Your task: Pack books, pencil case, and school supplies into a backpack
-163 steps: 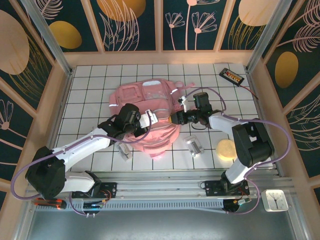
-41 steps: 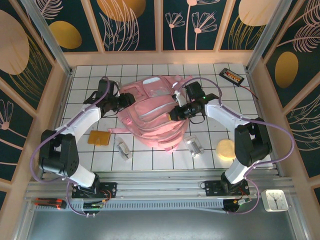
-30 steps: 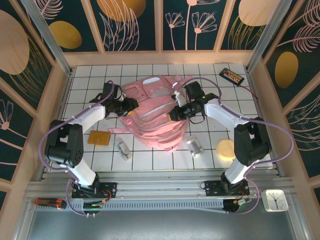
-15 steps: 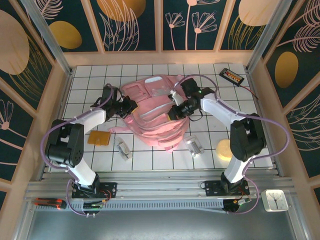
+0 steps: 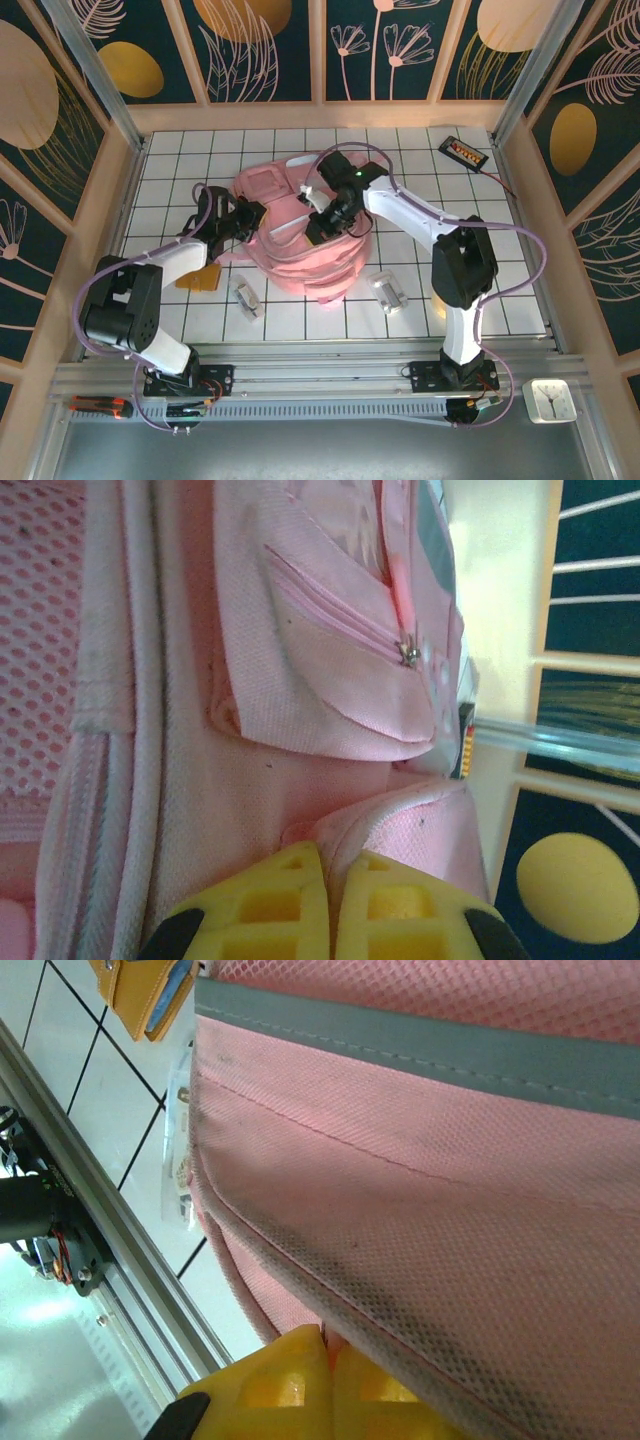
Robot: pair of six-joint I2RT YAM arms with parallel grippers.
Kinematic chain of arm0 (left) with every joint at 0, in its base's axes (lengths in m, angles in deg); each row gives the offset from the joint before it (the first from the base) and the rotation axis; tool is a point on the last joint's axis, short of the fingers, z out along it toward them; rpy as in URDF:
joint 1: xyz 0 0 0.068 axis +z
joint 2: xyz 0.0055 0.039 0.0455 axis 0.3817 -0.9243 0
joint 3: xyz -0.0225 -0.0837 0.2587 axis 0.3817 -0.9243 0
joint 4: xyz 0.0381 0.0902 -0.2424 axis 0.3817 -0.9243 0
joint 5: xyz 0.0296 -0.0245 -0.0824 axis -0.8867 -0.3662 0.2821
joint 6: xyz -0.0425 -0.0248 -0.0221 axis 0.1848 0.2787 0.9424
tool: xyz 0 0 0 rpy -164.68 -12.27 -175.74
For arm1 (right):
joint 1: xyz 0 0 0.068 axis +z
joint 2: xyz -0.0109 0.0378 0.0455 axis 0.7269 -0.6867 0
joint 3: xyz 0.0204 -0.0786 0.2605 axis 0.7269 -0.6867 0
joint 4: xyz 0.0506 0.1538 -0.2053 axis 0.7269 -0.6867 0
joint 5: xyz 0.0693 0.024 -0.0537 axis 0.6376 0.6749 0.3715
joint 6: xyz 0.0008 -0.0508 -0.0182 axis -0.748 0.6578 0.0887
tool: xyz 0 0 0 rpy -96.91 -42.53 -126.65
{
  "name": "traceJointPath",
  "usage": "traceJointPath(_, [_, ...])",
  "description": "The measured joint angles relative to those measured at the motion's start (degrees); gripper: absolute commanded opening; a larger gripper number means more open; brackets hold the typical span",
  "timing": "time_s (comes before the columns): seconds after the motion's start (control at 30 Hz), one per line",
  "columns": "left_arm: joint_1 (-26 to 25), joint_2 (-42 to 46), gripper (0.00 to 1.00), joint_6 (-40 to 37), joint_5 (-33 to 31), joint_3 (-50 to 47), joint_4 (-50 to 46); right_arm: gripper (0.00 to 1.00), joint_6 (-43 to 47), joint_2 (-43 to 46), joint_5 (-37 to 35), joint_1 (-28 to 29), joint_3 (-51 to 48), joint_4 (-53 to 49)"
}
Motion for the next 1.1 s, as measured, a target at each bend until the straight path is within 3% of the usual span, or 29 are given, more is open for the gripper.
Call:
traceJointPath(0.27, [0.0,1.6,0.0,2.6,-2.8,-0.5,0.5,0.0,-3.1,-0.8,-1.9,2.5,-1.2,2.2])
traceJointPath(0.7, [-1.8,3.0,0.0,5.8,-0.9,-2.0,3.0,0.0,0.6,18.2,-12.7,0.3,-26.9,20.5])
traceJointPath(0.9, [-1.9,3.2,0.0,5.8,-1.5,-2.0,3.0,0.0,0.0,19.1,-14.2,1.1,-30.5,25.9])
traceJointPath(1.1, [-3.1,3.4,0.0,6.8,-3.7,-2.0,3.0,0.0,0.0,17.1,-15.0,3.1,-26.8,25.4])
